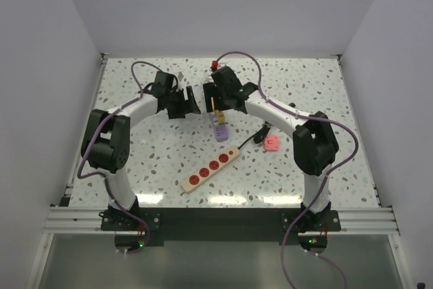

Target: Insert the plug

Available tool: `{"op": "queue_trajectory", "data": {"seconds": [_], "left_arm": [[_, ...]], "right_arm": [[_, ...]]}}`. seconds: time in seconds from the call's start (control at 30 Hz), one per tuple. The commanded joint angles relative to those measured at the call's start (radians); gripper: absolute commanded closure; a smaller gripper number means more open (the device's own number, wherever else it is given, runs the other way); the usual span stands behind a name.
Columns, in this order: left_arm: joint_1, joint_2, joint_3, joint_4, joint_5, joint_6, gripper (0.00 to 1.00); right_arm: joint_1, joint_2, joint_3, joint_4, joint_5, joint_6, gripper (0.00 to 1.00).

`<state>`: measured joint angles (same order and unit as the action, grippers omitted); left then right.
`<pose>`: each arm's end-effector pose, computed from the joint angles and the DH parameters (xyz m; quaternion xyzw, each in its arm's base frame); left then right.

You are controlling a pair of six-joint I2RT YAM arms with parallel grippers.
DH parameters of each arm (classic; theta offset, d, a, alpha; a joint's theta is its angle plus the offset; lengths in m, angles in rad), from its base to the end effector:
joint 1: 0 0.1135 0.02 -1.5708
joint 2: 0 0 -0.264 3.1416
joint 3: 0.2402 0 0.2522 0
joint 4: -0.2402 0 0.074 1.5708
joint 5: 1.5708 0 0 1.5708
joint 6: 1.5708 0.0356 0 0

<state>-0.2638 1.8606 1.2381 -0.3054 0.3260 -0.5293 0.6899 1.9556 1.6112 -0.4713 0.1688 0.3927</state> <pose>0.3774 -0.1137 0.1862 -0.0731 0.9348 -0.2624 0.2281 0.3468 0.2784 0.2525 -0.1064 0.9207 0.1221 0.3552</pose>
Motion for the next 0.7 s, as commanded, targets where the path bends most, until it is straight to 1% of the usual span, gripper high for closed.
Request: {"op": "queue_trajectory", "data": {"seconds": [0.0,0.07,0.2,0.4,0.53,0.67], "left_arm": [[0.009,-0.060,-0.025,0.003,-0.002,0.022,0.22],[0.009,-0.064,-0.032,0.005,0.001,0.020,0.22],[0.009,-0.081,-0.055,0.003,-0.002,0.020,0.22],[0.009,-0.103,-0.089,0.006,-0.005,0.020,0.22],[0.009,-0.104,-0.098,0.006,-0.005,0.018,0.22],[0.009,-0.098,-0.097,0.008,-0.002,0.017,0.22]], "right_arm": [[0.000,-0.058,0.070,-0.009,0.011,0.008,0.25],[-0.001,-0.021,0.101,-0.042,0.024,0.002,0.26],[-0.001,0.041,0.170,-0.052,0.038,-0.015,0.28],[-0.001,0.158,0.283,-0.113,0.064,-0.051,0.39],[-0.001,0.193,0.317,-0.164,0.101,-0.066,0.42],[-0.001,0.186,0.294,-0.155,0.107,-0.072,0.42]]}}
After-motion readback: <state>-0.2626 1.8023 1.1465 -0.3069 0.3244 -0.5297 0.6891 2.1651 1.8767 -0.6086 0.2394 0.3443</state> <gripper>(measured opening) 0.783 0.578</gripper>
